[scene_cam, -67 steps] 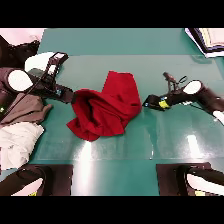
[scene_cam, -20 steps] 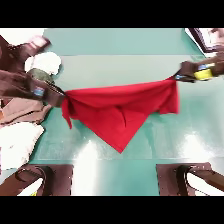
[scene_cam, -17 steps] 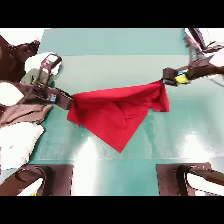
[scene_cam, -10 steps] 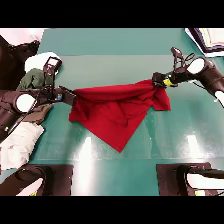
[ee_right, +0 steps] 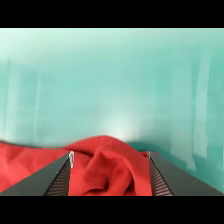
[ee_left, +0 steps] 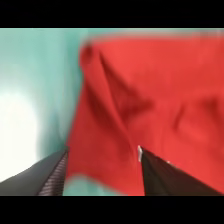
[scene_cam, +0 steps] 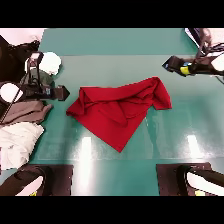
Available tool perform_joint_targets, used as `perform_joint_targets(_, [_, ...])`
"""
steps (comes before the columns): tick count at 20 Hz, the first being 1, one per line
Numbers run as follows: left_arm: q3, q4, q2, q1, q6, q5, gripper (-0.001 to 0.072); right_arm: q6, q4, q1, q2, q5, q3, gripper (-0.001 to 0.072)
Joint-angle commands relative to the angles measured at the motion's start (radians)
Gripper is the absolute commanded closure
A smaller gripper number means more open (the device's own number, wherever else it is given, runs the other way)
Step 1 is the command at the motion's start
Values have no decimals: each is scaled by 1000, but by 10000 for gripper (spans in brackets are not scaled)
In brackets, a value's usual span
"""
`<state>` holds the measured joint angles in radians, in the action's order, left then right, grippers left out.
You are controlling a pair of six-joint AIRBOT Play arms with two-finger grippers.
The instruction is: Fold the shirts.
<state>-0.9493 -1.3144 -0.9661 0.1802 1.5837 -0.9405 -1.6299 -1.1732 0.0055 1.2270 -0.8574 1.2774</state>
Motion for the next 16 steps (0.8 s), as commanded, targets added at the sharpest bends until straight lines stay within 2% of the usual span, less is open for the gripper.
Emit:
perform_joint_targets(1, [70, 69, 3, 46, 61, -208, 178, 1, -5, -30, -78, -43, -1, 185])
perform_joint_targets(5, [240, 86, 3, 337, 259, -71, 177, 1, -4, -30, -86, -89, 0, 185])
perform_joint_targets(8, [315, 92, 1, 491, 395, 13, 176, 1, 1, -30, -86, -109, -1, 185])
perform_joint_targets(11, [373, 92, 1, 524, 486, 103, 176, 1, 1, -30, -86, -120, -1, 185])
perform_joint_targets(16, [389, 87, -24, 524, 538, 245, 177, 1, 1, -30, -86, -149, -1, 185])
